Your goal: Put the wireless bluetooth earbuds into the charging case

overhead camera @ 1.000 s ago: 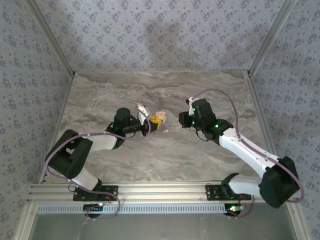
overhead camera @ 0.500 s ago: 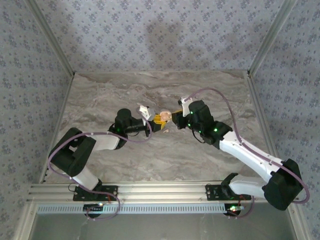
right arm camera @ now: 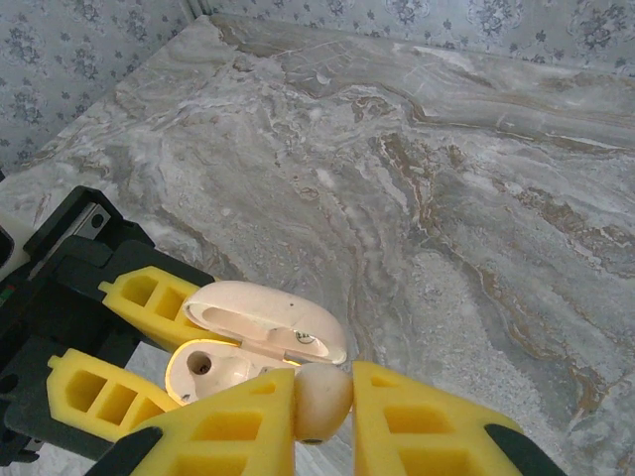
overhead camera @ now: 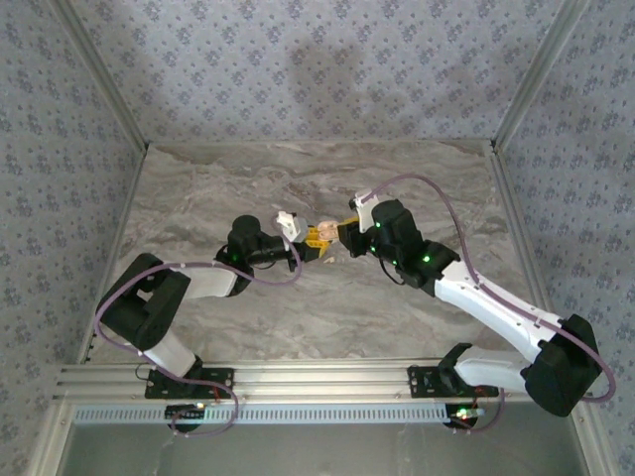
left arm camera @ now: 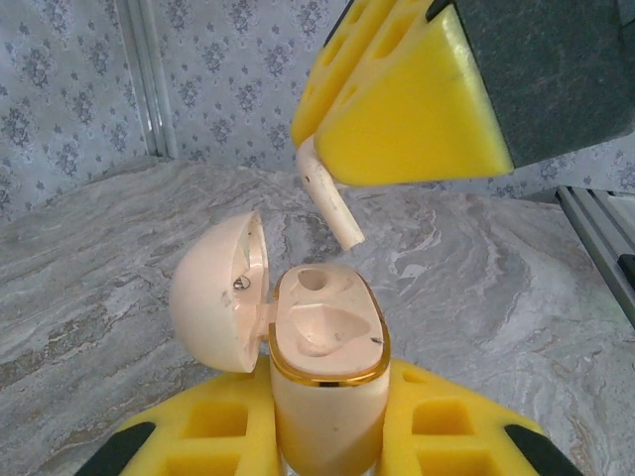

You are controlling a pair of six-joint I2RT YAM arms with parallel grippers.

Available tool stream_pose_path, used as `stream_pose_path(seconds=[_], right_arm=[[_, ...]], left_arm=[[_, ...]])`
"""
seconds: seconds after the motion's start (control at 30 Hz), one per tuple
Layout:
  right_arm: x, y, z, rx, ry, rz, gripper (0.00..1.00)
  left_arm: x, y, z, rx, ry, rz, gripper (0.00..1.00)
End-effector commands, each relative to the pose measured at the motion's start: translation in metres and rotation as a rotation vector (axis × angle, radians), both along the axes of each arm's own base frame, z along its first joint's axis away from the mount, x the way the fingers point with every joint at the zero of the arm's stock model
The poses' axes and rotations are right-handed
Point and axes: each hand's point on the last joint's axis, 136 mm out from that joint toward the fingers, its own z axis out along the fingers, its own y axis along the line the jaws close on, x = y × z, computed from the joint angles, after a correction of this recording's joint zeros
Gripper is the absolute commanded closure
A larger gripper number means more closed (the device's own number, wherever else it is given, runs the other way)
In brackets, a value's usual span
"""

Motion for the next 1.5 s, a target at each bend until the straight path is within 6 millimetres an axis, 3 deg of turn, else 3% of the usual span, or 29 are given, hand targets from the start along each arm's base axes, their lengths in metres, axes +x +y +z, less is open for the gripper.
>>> stream_pose_path(seconds=[0.0, 0.6, 0.97, 1.27, 1.47], right_arm=[[0.005, 0.002, 0.013, -0.016, -0.038, -0.008, 0.79], [0.008, 0.001, 0.005, -0.068, -0.046, -0.031, 0.79], [-0.007, 0.015, 0.003, -0.134, -0.06, 0.047, 0.79], [-0.012, 0.012, -0.002, -0.187, -0.056, 0.043, 0.8], [-0.006, 0.008, 0.016, -0.18, -0.12, 0.016, 0.8]], left_arm=[[-0.007, -0.002, 0.028, -0.046, -0.095, -0.035, 0.8], [-0.01, 0.0, 0.046, -0.074, -0.118, -0.033, 0.8], [-0.007, 0.001, 0.051, -0.071, -0.137, -0.009, 0.8], [-0.005, 0.003, 0.052, -0.067, -0.142, 0.01, 0.8], [-0.006, 0.004, 0.046, -0.051, -0.13, 0.011, 0.81]])
